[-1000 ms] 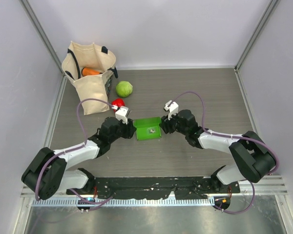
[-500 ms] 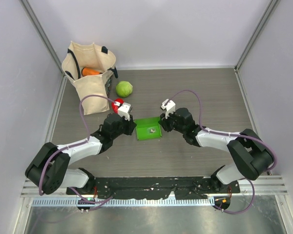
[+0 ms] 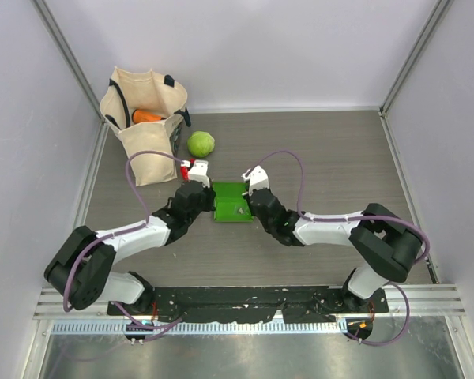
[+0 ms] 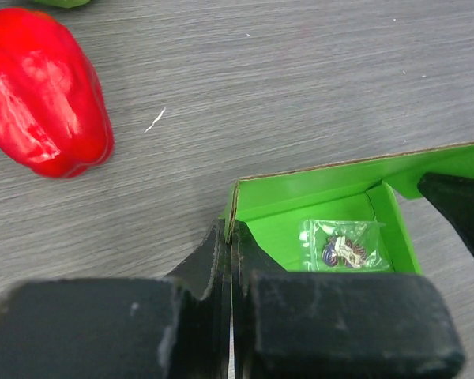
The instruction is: Fold the paper box
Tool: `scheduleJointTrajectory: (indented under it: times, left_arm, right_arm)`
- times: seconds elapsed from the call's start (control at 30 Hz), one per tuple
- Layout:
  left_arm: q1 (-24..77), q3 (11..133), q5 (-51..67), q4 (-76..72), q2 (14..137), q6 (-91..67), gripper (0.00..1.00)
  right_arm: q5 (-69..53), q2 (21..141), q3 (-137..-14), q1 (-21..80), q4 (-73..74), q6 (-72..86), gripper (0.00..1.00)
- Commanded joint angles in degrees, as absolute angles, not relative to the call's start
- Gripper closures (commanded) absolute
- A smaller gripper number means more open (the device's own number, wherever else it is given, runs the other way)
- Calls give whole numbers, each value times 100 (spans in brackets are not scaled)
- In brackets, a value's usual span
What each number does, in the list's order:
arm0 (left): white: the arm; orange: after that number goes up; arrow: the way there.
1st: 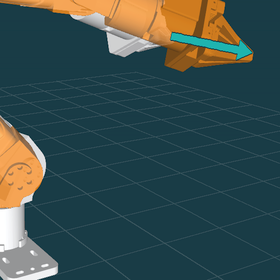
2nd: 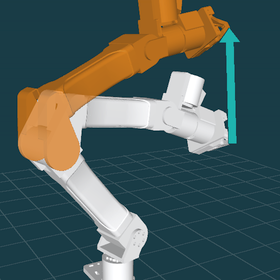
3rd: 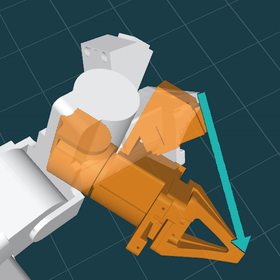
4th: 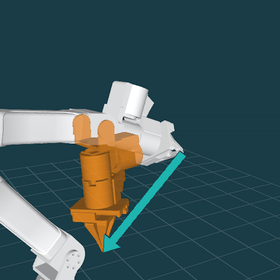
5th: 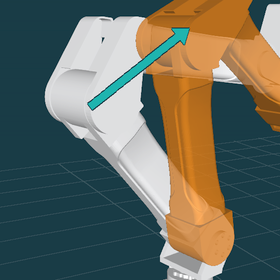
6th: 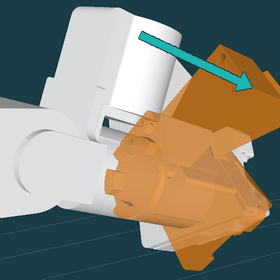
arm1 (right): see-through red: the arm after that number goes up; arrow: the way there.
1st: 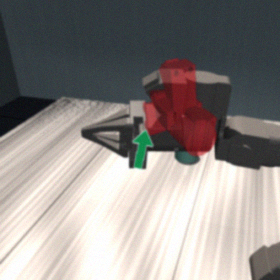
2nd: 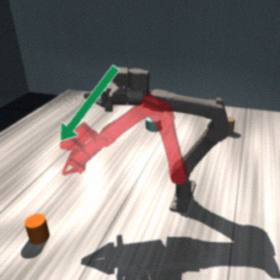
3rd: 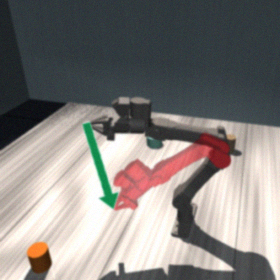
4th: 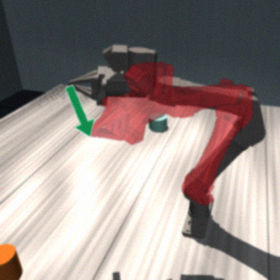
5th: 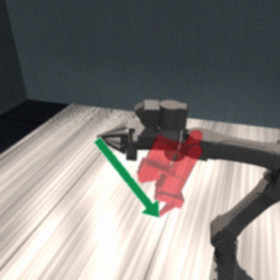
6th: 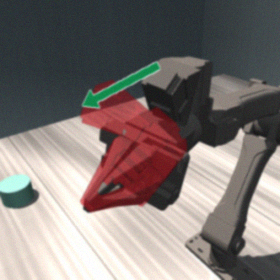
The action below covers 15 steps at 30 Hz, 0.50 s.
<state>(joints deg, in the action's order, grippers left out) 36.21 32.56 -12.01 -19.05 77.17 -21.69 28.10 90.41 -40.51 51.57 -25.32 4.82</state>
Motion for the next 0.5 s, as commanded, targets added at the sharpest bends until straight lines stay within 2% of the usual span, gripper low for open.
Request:
scheduleJointTrajectory:
  times: [0.0, 0.47]
  left_arm:
    - [4007, 3489, -2388, -2337, 7901, -2496, 100]
    - [4746, 3147, -3594, -2892, 8297, -2795, 100]
  right_arm:
    - [4657, 9237, -4298, 5431, -2961, 1124, 99]
    - [5545, 9624, -4061, 5721, -3322, 1907, 99]
